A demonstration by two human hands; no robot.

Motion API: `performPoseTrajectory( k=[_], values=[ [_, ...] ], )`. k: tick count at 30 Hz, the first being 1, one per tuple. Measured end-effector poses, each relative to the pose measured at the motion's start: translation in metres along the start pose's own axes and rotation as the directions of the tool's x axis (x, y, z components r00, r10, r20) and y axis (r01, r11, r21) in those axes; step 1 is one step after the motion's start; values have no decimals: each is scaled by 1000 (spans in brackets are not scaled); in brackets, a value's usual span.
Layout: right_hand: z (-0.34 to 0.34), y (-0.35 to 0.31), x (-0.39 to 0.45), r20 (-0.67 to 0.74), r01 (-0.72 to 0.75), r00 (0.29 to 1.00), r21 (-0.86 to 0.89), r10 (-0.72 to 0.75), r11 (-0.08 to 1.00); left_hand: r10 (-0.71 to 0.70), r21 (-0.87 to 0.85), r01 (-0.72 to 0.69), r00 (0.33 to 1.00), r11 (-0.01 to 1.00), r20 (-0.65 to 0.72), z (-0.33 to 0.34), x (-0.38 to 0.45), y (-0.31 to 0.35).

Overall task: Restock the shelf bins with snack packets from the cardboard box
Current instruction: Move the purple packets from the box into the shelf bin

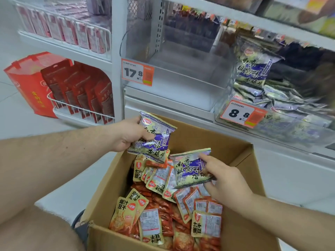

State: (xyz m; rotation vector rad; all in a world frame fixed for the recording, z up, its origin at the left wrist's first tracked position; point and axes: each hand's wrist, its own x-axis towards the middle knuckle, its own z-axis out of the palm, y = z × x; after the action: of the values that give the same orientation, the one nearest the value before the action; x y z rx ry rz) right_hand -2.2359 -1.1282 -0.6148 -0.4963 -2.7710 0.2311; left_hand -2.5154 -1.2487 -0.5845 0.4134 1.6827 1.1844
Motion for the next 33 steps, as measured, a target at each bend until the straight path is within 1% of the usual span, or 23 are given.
performPoseTrajectory(
  k=[2,4,6,8,9,11,12,13,16,17,19,21,22,23,25,26,28,29,30,31,32,33],
  values=[
    [-25,9,0,-122,65,990,-4,-65,998,1,-26,-1,1000,1000,17,5,-2,2],
    [-39,10,1,-244,106,964,-6,-104,994,18,-27,-18,1000,999,22,15,-8,7],
    [-45,7,4,-355,102,931,32,-84,994,38,-44,-37,999,998,14,27,-15,11],
    [-46,0,7,-427,68,904,85,-25,994,41,-77,-38,998,996,39,39,-22,14],
    [-46,-4,8,-457,46,889,103,6,994,39,-102,-31,996,994,76,43,-24,15],
    [-47,-10,12,-486,30,874,123,34,992,62,-123,-40,982,992,180,56,-32,21],
    [-46,-12,14,-497,40,867,129,29,991,83,-147,-53,975,988,208,62,-34,22],
    [-45,-13,16,-510,55,860,135,22,989,81,-180,-36,965,983,249,68,-35,22],
    [-40,-15,21,-535,132,844,138,-39,982,87,-289,1,952,957,292,83,-37,22],
    [-38,-14,21,-539,151,840,124,-62,981,105,-329,11,937,944,334,85,-36,22],
    [-37,-14,23,-541,160,837,90,-87,983,94,-371,52,926,927,366,87,-41,26],
    [-38,-12,23,-520,134,851,88,-69,987,122,-375,41,908,926,400,89,-42,28],
    [-38,-12,22,-497,121,866,97,-57,988,129,-355,18,914,935,385,92,-48,31],
    [-38,-13,21,-462,109,886,112,-45,988,157,-326,-22,906,945,393,94,-48,30],
    [-41,-18,16,-353,77,936,156,-17,985,210,-288,-113,919,951,332,99,-46,27],
    [-43,-20,14,-294,45,956,170,8,984,215,-259,-142,935,955,282,100,-47,28],
    [-54,-24,13,-237,-51,967,185,96,981,231,-224,-184,952,957,202,98,-44,28],
    [-62,-26,14,-226,-128,957,229,180,965,239,-205,-200,952,958,191,96,-43,29],
    [-72,-29,17,-201,-211,939,308,280,928,246,-184,-213,952,960,184,96,-43,32],
    [-80,-29,21,-144,-299,912,409,384,862,261,-164,-230,944,959,201,96,-43,34],
    [-89,-27,26,-40,-390,880,509,474,767,270,-146,-242,939,959,213,97,-44,37],
    [-96,-24,30,80,-462,851,583,519,668,282,-133,-256,928,957,242,99,-46,40]
  ],
)
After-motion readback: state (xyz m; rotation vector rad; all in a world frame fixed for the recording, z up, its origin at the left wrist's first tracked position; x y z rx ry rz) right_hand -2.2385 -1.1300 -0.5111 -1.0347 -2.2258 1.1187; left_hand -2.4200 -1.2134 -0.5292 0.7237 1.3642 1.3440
